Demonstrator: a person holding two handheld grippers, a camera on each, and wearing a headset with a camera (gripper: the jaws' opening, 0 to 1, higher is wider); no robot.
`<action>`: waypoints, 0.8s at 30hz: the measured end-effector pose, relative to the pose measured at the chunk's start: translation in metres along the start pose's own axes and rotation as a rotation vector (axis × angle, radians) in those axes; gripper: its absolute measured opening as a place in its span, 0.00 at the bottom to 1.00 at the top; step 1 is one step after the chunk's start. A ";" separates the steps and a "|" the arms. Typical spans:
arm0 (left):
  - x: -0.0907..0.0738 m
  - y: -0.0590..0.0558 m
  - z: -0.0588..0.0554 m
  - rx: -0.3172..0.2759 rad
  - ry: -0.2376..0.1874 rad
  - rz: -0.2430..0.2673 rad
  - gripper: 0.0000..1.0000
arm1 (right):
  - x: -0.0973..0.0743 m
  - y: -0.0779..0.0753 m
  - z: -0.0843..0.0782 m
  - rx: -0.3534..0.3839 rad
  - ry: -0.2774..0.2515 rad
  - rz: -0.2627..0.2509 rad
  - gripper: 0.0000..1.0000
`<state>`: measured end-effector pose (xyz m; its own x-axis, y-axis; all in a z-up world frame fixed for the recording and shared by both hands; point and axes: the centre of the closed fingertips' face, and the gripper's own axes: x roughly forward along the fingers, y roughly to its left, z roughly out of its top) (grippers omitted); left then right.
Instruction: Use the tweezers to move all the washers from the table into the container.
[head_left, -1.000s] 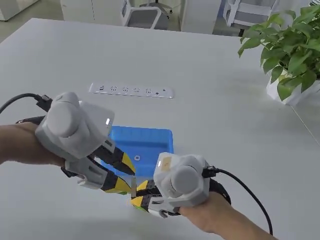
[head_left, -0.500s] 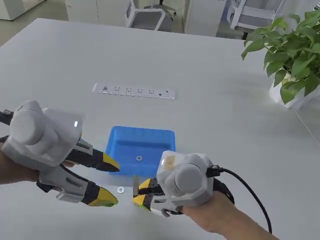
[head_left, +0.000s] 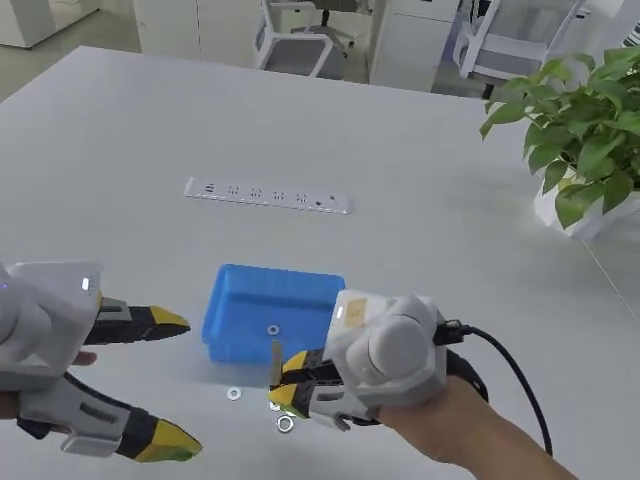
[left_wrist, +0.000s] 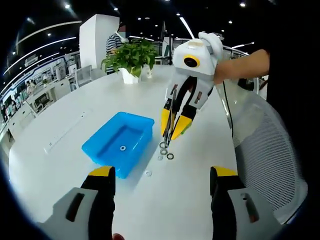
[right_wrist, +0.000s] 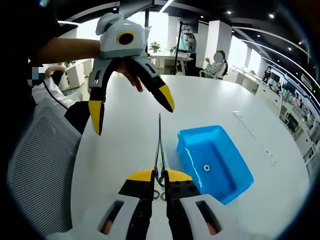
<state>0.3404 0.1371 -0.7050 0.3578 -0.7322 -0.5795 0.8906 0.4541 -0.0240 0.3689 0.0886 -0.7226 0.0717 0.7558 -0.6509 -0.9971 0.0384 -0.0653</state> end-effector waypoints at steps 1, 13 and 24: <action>0.000 0.000 0.000 -0.003 -0.001 0.003 0.85 | -0.002 -0.002 0.002 -0.001 -0.003 -0.002 0.09; -0.003 0.001 0.007 -0.030 -0.042 0.037 0.98 | -0.029 -0.026 0.026 -0.023 -0.025 -0.022 0.09; -0.004 0.002 0.013 -0.047 -0.061 0.058 0.99 | -0.037 -0.051 0.038 -0.029 -0.059 -0.044 0.09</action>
<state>0.3447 0.1348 -0.6923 0.4263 -0.7329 -0.5303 0.8541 0.5192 -0.0309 0.4165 0.0834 -0.6662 0.1128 0.7907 -0.6017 -0.9919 0.0540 -0.1150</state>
